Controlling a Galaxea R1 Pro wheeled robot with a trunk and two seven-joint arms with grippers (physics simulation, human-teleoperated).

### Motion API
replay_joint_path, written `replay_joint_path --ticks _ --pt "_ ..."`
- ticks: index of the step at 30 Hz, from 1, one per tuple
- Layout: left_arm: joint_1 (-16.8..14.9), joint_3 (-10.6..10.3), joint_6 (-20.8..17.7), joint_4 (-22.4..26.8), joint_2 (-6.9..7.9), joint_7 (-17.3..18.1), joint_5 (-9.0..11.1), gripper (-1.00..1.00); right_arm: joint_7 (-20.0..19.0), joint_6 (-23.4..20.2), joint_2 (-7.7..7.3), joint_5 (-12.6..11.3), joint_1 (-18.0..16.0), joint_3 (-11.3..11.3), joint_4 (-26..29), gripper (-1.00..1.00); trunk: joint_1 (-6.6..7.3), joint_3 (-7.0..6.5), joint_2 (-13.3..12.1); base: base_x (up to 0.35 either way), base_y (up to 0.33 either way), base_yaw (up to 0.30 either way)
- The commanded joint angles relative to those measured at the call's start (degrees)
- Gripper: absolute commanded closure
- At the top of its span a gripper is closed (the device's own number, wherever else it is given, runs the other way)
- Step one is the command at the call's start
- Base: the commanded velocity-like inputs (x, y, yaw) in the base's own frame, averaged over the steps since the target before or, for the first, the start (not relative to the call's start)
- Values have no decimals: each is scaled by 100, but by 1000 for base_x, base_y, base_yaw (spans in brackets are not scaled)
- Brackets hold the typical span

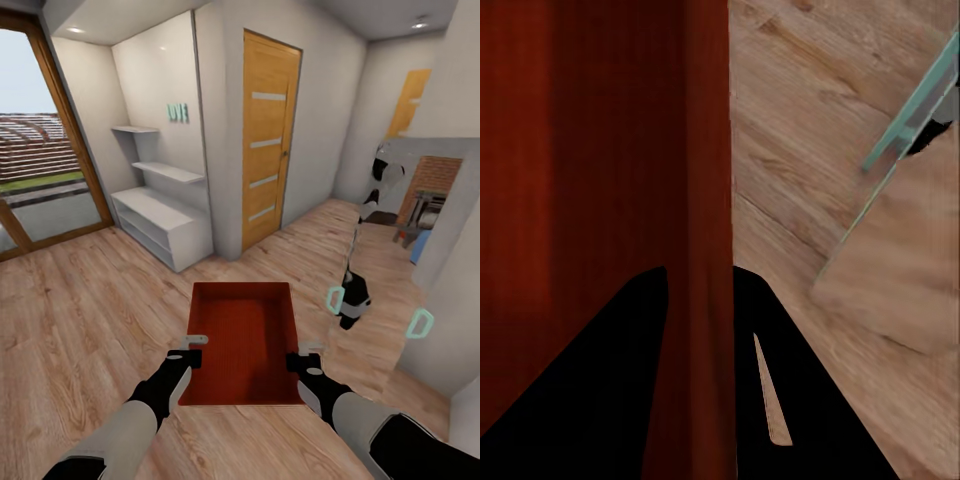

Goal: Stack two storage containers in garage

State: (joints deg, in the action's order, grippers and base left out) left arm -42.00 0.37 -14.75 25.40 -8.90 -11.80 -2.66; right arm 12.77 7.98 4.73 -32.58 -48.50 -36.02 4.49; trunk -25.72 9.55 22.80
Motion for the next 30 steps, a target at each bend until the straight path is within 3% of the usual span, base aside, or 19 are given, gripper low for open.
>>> replay_joint_path --ticks 1,12,30 --pt "-1 -64 -54 -325 2 -42 99 100 32 28 1 49 -10 86 17 100 -7 10 12 322 0 270" --pt "-1 -64 -54 -325 2 -42 99 100 32 28 -12 47 -10 86 21 100 -7 10 12 322 0 246" --pt "-1 -64 -54 -325 2 -42 99 100 31 28 -34 50 -10 86 24 100 -7 10 12 322 0 8"
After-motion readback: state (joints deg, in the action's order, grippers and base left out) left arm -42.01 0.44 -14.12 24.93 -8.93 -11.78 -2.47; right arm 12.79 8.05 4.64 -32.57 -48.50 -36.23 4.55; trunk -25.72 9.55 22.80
